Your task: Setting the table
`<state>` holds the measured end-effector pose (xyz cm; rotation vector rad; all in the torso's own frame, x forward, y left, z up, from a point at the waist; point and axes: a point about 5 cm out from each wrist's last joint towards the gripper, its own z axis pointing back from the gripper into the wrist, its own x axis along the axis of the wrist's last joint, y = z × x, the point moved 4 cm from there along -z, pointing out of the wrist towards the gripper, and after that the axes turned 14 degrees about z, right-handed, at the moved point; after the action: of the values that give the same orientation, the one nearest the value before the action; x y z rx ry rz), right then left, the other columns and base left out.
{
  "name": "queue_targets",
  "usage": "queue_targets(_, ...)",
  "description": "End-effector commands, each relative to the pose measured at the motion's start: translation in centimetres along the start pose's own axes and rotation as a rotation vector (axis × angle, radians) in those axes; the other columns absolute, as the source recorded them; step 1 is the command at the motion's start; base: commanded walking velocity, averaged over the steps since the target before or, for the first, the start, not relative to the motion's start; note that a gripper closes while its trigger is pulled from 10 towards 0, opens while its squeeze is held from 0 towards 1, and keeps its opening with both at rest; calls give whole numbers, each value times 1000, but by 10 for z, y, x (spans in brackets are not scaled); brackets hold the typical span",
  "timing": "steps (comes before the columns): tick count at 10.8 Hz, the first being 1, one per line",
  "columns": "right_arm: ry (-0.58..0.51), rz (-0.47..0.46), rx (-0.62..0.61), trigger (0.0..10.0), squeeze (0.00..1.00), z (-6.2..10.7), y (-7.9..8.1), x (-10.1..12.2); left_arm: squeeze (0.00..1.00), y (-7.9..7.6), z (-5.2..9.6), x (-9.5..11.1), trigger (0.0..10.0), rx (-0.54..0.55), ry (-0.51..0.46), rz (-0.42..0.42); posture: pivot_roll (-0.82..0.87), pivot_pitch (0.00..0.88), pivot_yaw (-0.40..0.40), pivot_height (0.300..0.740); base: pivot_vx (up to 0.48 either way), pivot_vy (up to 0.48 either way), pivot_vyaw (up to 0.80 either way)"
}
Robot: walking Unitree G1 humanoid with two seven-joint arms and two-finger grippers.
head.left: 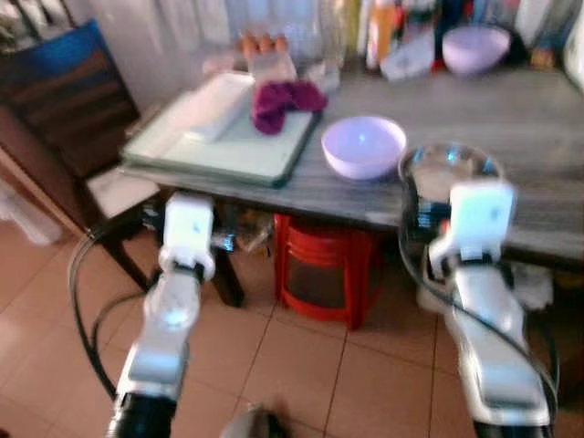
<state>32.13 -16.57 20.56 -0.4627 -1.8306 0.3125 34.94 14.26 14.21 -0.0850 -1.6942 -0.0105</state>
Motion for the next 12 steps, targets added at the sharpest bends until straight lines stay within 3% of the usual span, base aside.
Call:
queue_targets(1,-1,-15,-4,10000,0,-1,1,2,0,2,-3,6,10000,-5,-12,-19,-144,117,130,740,-322,0,0)
queue_targets(4,24,-20,-1,10000,0,0,2,-6,0,6,0,2,10000,-10,3,-32,-128,103,143,740,-320,0,0)
queue_targets(7,127,-83,7,10000,0,13,-2,-33,0,9,13,-15,10000,-20,39,-42,-125,88,157,740,-89,0,0)
queue_targets(9,162,-79,54,10000,0,31,2,-45,0,17,31,-36,10000,-20,95,-31,-127,89,150,740,0,0,0)
queue_targets(10,196,-55,62,10000,0,51,2,-54,0,30,48,-53,10000,29,143,-28,-125,94,129,740,0,0,0)
queue_targets(12,277,-36,3,10000,0,75,-10,-69,0,37,62,-62,10000,62,168,-7,-137,105,112,740,0,0,0)
